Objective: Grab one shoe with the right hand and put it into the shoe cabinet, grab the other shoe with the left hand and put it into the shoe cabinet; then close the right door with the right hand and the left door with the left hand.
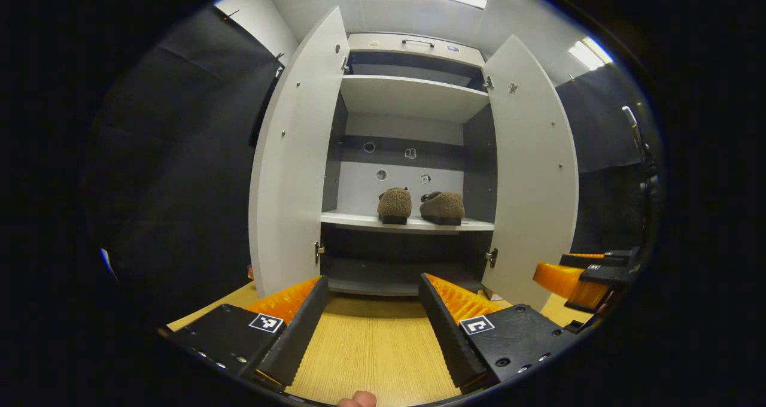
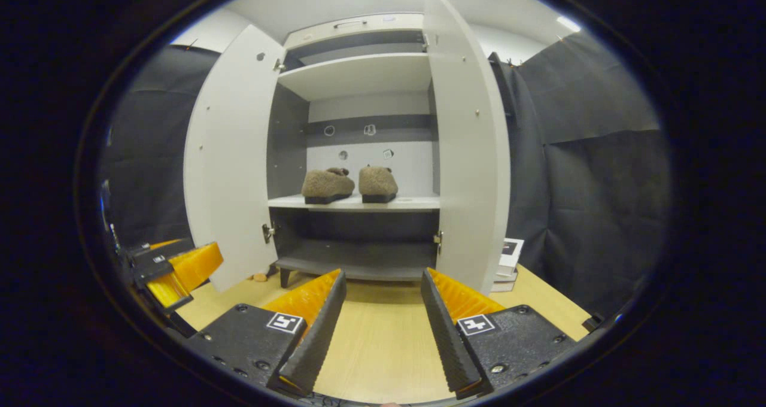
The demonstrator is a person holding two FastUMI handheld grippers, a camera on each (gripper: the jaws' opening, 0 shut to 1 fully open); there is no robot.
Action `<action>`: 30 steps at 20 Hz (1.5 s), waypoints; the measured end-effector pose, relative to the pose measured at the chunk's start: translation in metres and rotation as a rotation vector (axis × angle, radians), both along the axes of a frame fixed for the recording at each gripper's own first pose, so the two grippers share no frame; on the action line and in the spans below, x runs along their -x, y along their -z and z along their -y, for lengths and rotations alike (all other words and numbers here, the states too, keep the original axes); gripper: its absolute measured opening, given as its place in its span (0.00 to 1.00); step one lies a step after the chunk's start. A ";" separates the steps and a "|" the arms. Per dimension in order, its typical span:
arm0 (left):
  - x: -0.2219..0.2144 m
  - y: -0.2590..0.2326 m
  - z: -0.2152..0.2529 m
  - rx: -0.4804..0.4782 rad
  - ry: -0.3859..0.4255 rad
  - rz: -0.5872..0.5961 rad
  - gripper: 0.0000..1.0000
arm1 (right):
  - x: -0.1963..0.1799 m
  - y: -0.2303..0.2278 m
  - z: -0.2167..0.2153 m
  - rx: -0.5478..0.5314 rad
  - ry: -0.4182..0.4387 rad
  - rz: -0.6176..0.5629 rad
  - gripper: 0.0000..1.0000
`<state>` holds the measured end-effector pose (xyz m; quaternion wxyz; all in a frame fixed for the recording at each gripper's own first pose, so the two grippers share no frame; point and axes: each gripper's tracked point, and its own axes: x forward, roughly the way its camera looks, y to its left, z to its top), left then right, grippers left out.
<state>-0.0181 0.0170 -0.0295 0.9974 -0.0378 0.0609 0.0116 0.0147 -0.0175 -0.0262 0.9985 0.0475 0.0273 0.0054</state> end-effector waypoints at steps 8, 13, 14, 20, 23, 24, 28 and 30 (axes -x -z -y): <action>-0.008 -0.004 0.015 -0.031 0.047 0.022 0.91 | 0.010 -0.076 0.117 -0.015 0.152 0.092 0.81; -0.007 0.000 0.018 -0.046 0.054 0.007 0.91 | 0.006 -0.128 0.191 0.055 0.269 0.144 0.81; -0.006 0.001 0.017 -0.048 0.052 0.002 0.91 | 0.002 -0.138 0.197 0.059 0.274 0.156 0.81; -0.007 0.005 0.011 -0.039 0.031 -0.022 0.92 | -0.035 -0.186 0.214 0.143 0.282 0.194 0.92; -0.007 0.006 0.009 -0.051 0.023 -0.031 0.91 | -0.051 -0.207 0.210 0.146 0.262 0.228 0.95; -0.006 0.006 0.008 -0.056 0.020 -0.034 0.91 | -0.055 -0.211 0.212 0.153 0.271 0.233 0.96; -0.005 0.005 0.009 -0.065 0.023 -0.040 0.92 | -0.058 -0.217 0.204 0.146 0.235 0.241 0.89; -0.007 0.004 0.010 -0.070 0.032 -0.037 0.92 | -0.060 -0.216 0.204 0.138 0.220 0.231 0.89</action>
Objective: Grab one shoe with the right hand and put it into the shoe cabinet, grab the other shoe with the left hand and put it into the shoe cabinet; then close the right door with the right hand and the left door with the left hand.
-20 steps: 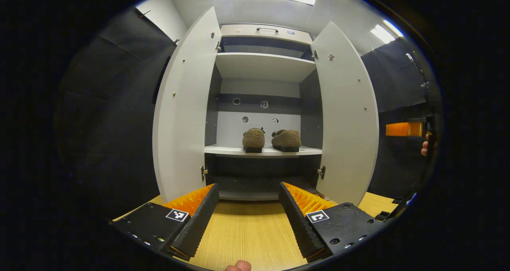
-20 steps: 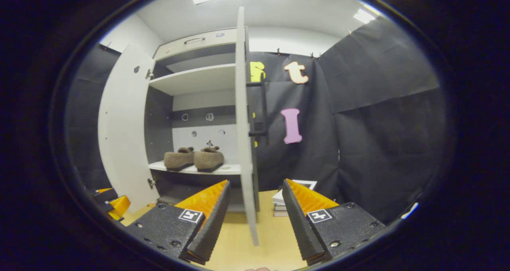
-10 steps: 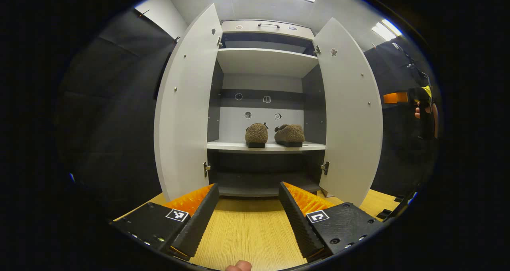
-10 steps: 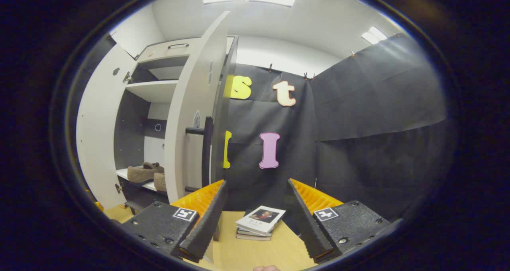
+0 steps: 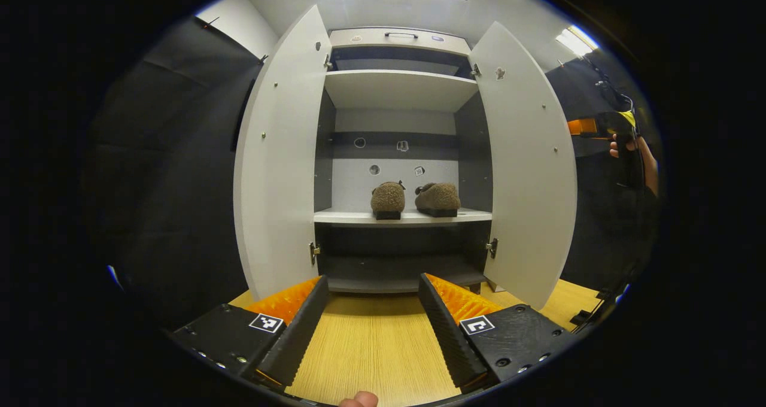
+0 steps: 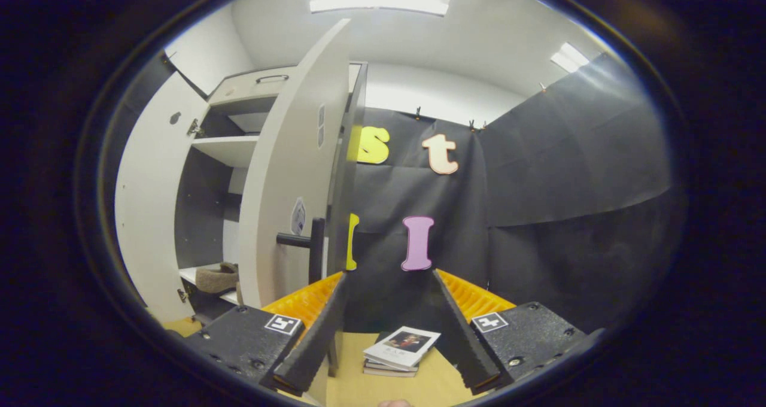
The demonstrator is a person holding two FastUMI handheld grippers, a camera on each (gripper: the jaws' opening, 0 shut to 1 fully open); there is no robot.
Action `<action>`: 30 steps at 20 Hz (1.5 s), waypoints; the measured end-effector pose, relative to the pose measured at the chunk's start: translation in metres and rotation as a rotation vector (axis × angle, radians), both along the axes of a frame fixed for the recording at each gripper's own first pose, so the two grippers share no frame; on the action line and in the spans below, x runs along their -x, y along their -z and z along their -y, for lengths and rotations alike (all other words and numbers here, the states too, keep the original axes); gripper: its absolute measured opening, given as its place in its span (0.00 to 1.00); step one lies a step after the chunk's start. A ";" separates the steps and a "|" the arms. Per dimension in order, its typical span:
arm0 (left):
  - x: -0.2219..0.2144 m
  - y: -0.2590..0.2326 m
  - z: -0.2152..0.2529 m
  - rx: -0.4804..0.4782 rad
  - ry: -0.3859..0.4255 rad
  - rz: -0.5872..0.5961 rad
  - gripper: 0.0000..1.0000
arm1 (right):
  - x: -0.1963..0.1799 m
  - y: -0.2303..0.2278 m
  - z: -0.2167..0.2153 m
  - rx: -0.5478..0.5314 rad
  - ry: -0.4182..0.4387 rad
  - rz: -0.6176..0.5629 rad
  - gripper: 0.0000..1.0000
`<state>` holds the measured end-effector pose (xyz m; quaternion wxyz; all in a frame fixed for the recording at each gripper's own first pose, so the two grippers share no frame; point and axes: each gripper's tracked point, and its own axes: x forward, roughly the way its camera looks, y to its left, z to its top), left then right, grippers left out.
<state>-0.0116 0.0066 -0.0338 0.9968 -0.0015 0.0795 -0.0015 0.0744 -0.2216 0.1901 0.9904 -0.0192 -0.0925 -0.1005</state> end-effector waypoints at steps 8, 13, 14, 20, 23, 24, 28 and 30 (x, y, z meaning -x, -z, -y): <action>-0.006 -0.005 0.008 0.015 0.023 0.016 0.92 | 0.003 0.000 -0.016 -0.011 -0.027 -0.008 0.89; -0.001 0.000 -0.005 0.006 -0.006 0.006 0.91 | -0.002 0.001 -0.066 0.000 -0.092 -0.013 0.89; -0.001 -0.001 -0.009 0.004 -0.014 0.006 0.91 | -0.005 0.001 -0.075 -0.011 -0.116 -0.013 0.92; 0.009 0.001 -0.041 -0.006 -0.078 -0.008 0.91 | -0.029 0.002 -0.122 -0.051 -0.212 -0.032 0.86; 0.014 -0.002 -0.052 -0.006 -0.103 -0.007 0.92 | -0.049 0.003 -0.148 -0.025 -0.235 -0.041 0.89; 0.015 -0.002 -0.055 -0.009 -0.108 -0.005 0.91 | -0.058 0.002 -0.158 -0.027 -0.244 -0.030 0.89; 0.019 0.000 -0.063 -0.008 -0.126 -0.010 0.92 | -0.089 0.005 -0.187 -0.054 -0.256 -0.018 0.91; 0.021 0.000 -0.065 -0.006 -0.129 -0.014 0.92 | -0.092 0.004 -0.188 -0.059 -0.254 -0.016 0.91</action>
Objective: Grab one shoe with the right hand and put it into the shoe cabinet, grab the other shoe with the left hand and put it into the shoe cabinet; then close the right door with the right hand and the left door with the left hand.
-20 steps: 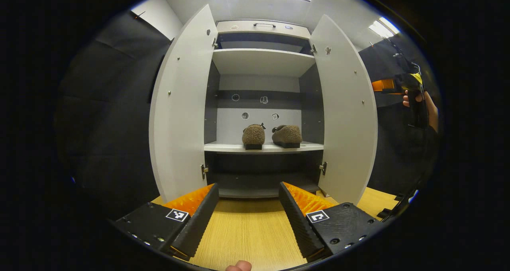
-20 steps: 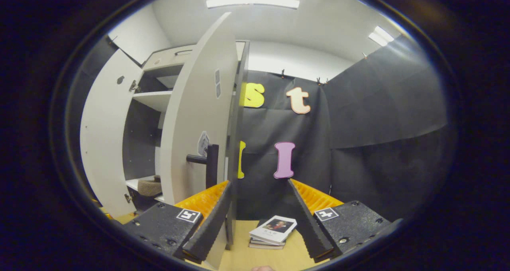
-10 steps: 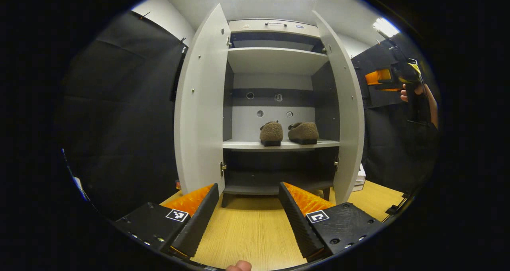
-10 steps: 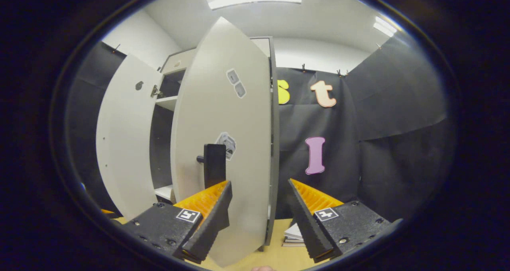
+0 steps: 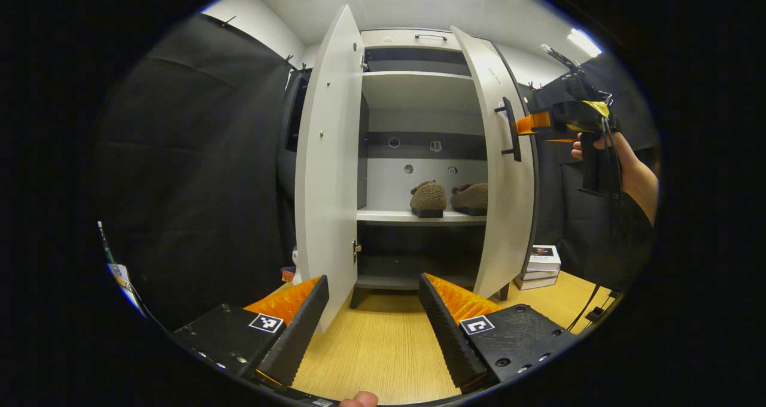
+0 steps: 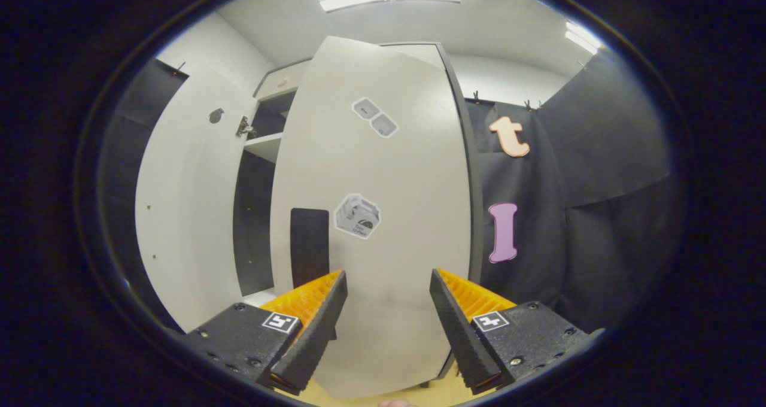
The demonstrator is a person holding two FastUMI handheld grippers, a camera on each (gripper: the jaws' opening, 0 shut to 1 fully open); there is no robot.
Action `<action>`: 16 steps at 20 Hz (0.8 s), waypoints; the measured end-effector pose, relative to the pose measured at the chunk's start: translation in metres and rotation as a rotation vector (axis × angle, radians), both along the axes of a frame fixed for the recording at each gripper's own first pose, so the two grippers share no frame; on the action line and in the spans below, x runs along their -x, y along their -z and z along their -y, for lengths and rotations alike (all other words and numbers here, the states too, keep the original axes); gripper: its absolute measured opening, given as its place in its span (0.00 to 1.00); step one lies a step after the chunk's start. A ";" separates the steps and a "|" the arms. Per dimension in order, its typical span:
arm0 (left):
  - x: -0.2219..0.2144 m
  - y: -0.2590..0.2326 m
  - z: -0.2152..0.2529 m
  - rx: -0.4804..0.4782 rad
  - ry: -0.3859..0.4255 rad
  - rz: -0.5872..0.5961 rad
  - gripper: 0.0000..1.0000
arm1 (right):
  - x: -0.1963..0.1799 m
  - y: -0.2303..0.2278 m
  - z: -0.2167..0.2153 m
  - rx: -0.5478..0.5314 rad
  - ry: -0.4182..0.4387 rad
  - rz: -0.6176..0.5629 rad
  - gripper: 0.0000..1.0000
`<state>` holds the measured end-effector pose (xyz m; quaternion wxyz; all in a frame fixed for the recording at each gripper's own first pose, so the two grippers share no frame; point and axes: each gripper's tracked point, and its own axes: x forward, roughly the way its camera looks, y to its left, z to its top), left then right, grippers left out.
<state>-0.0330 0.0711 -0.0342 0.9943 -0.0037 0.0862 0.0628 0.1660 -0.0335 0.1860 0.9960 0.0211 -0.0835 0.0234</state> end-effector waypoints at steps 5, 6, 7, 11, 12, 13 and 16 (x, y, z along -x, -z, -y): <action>-0.002 -0.001 -0.001 -0.001 0.007 0.000 0.92 | 0.022 -0.001 0.011 0.000 0.007 0.000 0.92; -0.002 -0.002 0.000 -0.001 0.011 0.002 0.92 | 0.032 0.000 0.014 0.000 0.019 0.006 0.92; -0.003 -0.002 0.003 0.000 0.017 0.003 0.92 | 0.042 0.001 0.017 0.000 0.027 0.012 0.91; -0.009 -0.004 0.011 0.008 0.044 0.003 0.92 | 0.076 0.033 0.015 0.013 0.057 0.004 0.91; -0.010 -0.005 0.014 0.014 0.052 0.003 0.92 | 0.084 0.046 0.013 0.018 0.062 -0.003 0.92; -0.012 -0.006 0.017 0.019 0.058 0.004 0.92 | 0.091 0.059 0.010 0.021 0.067 -0.007 0.92; -0.015 -0.009 0.025 0.019 0.075 0.013 0.92 | 0.113 0.093 0.003 0.031 0.093 -0.023 0.92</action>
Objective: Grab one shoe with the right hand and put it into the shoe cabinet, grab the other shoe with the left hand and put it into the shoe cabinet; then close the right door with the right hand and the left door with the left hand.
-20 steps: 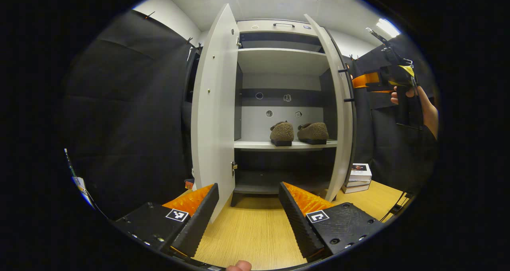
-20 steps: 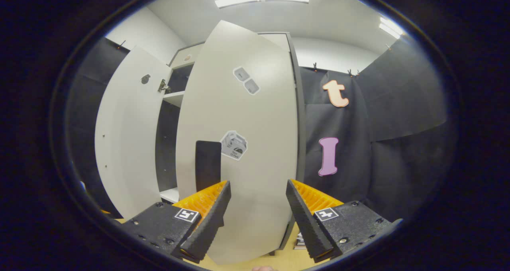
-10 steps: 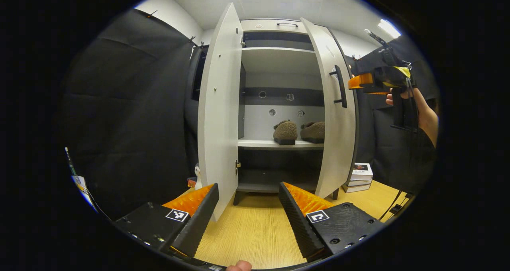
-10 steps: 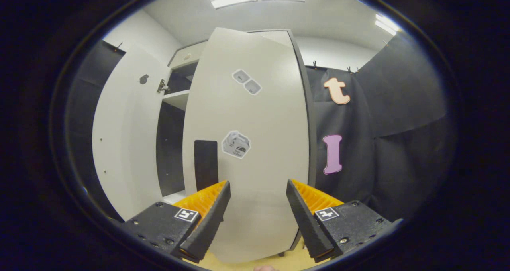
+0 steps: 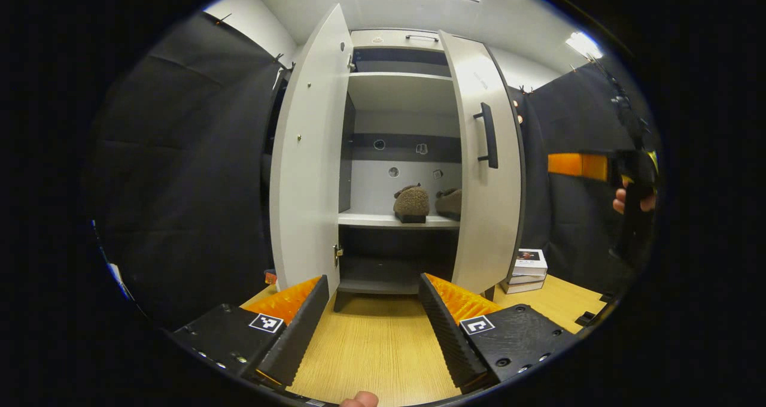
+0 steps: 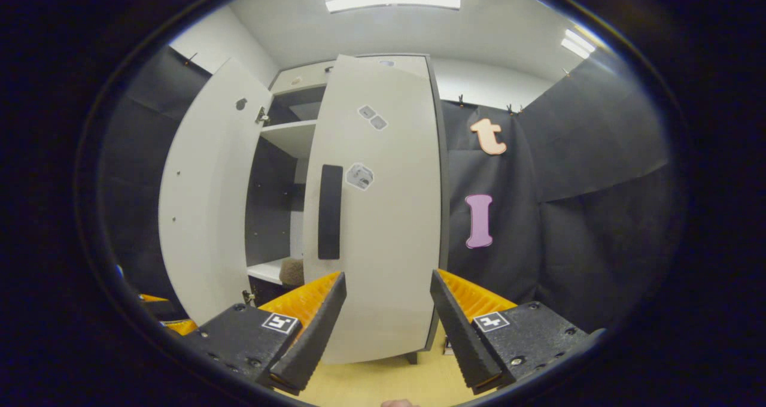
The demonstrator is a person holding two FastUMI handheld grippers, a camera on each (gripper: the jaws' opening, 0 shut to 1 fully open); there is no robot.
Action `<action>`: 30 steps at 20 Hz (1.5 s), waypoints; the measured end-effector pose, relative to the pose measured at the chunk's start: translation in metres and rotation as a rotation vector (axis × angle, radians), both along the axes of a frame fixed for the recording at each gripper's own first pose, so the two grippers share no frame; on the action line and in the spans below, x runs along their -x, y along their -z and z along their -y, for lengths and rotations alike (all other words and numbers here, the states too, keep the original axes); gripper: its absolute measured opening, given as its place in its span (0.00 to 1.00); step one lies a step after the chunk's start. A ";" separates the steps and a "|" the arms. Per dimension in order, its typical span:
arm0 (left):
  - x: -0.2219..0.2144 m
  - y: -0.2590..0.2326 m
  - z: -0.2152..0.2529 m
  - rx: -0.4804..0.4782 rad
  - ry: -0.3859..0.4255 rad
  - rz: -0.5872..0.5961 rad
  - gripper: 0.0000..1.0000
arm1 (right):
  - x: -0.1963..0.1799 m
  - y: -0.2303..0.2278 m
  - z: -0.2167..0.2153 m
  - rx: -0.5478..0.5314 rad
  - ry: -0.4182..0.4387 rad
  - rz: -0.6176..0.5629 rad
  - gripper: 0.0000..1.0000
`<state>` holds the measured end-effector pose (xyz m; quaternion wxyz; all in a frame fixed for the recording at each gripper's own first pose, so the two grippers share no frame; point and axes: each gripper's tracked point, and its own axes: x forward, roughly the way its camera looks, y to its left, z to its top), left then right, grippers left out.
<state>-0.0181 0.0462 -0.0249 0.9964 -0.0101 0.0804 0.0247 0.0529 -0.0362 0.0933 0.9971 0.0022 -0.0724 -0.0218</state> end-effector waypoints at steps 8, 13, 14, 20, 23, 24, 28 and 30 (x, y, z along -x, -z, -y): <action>-0.004 -0.007 0.015 0.020 0.028 0.009 0.91 | 0.025 0.098 -0.014 0.026 0.032 -0.101 0.92; -0.003 -0.018 0.007 0.046 0.005 0.013 0.92 | 0.023 0.126 -0.025 0.045 0.020 -0.132 0.92; -0.001 -0.026 0.000 0.071 -0.014 0.017 0.92 | 0.023 0.124 -0.026 0.037 0.012 -0.128 0.92; -0.004 -0.076 -0.107 0.089 -0.227 0.082 0.92 | 0.018 0.122 -0.028 0.023 -0.010 -0.137 0.92; -0.012 -0.095 -0.171 0.020 -0.336 0.106 0.92 | 0.018 0.121 -0.025 0.017 -0.018 -0.141 0.93; -0.017 -0.101 -0.191 -0.018 -0.370 0.102 0.92 | 0.017 0.121 -0.024 0.014 -0.017 -0.143 0.93; -0.051 -0.128 -0.231 -0.072 -0.391 0.116 0.92 | 0.017 0.117 -0.011 0.035 0.011 -0.143 0.92; -0.071 -0.139 -0.246 -0.076 -0.385 0.137 0.92 | 0.017 0.112 -0.005 0.038 0.025 -0.137 0.93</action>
